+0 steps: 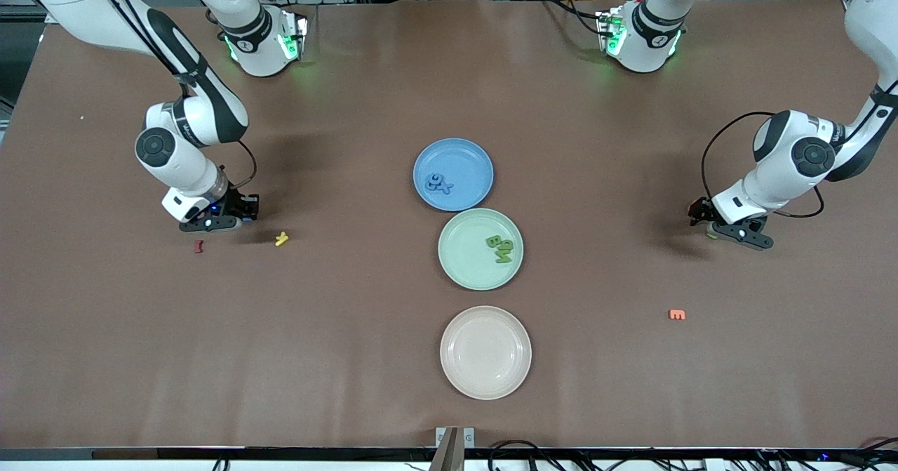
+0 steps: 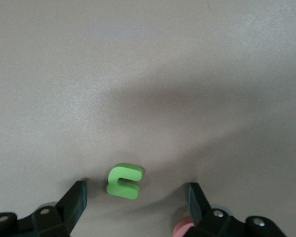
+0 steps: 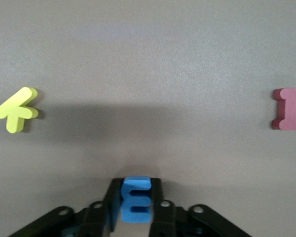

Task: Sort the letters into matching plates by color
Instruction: 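Carry the blue E toward the blue plate while the left gripper grasps c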

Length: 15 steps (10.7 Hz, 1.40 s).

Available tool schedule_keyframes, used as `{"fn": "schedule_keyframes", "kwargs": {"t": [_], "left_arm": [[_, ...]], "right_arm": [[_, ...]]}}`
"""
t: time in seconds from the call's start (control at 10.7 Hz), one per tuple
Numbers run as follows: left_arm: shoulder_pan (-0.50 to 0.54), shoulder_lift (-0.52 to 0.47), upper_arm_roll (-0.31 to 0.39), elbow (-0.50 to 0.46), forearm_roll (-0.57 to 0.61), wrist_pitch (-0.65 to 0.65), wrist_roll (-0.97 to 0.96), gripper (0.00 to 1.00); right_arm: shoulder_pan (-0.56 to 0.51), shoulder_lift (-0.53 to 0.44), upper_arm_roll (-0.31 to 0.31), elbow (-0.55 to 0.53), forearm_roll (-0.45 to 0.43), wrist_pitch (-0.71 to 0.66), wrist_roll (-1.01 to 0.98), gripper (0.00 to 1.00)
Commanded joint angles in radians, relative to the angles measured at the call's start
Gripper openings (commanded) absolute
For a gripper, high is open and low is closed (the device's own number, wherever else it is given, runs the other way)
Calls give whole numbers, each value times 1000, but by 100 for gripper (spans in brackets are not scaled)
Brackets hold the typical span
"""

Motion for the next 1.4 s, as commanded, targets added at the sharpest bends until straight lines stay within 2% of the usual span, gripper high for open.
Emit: {"fn": "schedule_keyframes", "kwargs": {"t": [0.0, 0.28, 0.47, 0.65, 0.93, 1.31], "left_arm": [[7, 14, 1, 11, 29, 12, 16, 91], [7, 15, 2, 11, 29, 12, 16, 91], [7, 14, 2, 11, 29, 11, 16, 91], [7, 14, 2, 11, 29, 11, 17, 90], [8, 15, 2, 20, 29, 11, 19, 90], [7, 15, 13, 20, 29, 11, 23, 85]], "right_arm": [[-11, 22, 8, 14, -26, 9, 13, 20], [-1, 13, 7, 22, -25, -5, 13, 20], [45, -11, -22, 31, -10, -36, 26, 18], [100, -25, -26, 72, -9, -121, 138, 18], [172, -27, -23, 94, -2, -131, 259, 18], [324, -24, -21, 146, 96, -140, 373, 18]]}}
